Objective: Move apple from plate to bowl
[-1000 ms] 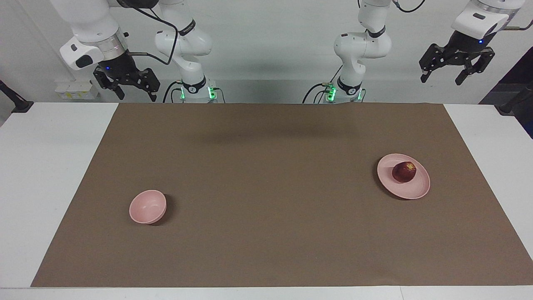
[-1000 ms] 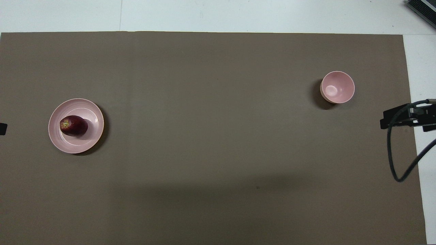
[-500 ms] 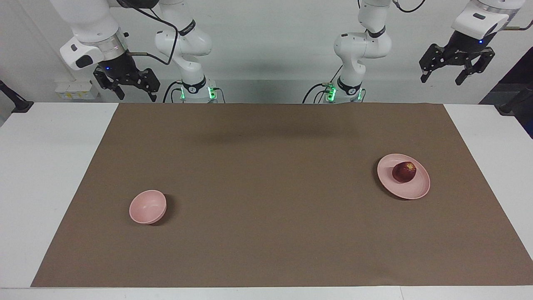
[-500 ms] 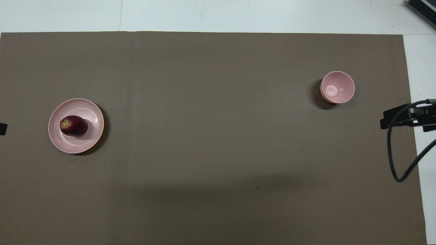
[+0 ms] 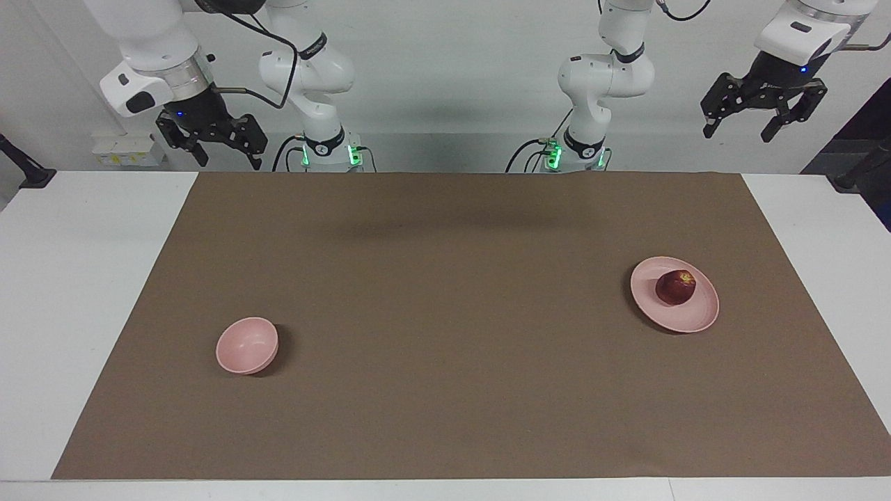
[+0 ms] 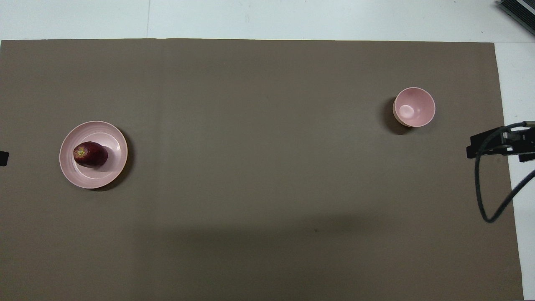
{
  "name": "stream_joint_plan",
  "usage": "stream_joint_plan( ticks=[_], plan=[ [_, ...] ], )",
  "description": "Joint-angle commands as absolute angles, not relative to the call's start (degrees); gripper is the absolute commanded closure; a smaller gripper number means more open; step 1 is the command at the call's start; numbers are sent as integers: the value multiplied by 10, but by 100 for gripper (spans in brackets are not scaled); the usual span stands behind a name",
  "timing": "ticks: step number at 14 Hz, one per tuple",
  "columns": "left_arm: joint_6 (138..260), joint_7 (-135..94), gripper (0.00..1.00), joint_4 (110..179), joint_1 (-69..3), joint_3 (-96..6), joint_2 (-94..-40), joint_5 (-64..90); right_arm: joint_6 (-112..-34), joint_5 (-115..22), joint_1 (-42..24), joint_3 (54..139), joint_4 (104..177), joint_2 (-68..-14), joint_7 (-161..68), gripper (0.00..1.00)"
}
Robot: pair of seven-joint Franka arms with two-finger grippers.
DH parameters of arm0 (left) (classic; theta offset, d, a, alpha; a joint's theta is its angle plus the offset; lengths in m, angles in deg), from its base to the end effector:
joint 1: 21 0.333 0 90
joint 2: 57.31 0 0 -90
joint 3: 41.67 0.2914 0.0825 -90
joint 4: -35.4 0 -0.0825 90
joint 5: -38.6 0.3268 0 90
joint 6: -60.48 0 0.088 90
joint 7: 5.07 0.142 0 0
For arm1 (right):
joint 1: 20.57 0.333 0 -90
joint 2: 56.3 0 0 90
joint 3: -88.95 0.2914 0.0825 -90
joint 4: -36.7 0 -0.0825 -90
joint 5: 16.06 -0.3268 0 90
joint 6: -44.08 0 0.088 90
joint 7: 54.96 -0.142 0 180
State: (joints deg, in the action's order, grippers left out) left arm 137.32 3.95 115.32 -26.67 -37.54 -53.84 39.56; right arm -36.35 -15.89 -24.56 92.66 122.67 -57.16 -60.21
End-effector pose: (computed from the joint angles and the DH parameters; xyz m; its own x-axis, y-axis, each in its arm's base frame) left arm 0.4520 -0.0082 0.6442 0.9837 -0.1796 0.0047 -0.1795 -0.9837 -0.0128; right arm 0.4728 -0.0025 0.5869 0.9920 -0.0969 -0.0809 -0.0963 -0.9953 0.0114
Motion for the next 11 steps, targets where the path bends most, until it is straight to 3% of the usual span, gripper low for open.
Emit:
stream_joint_plan(
  ticks=[1, 11],
  plan=[
    [1368, 34, 0, 1160, -267, -375, -529, 397, -363, -174, -251, 927, 1238, -578, -613, 0],
    [1368, 34, 0, 1160, -267, -375, -529, 397, -363, -175, -249, 928, 1258, -592, -613, 0]
  ],
)
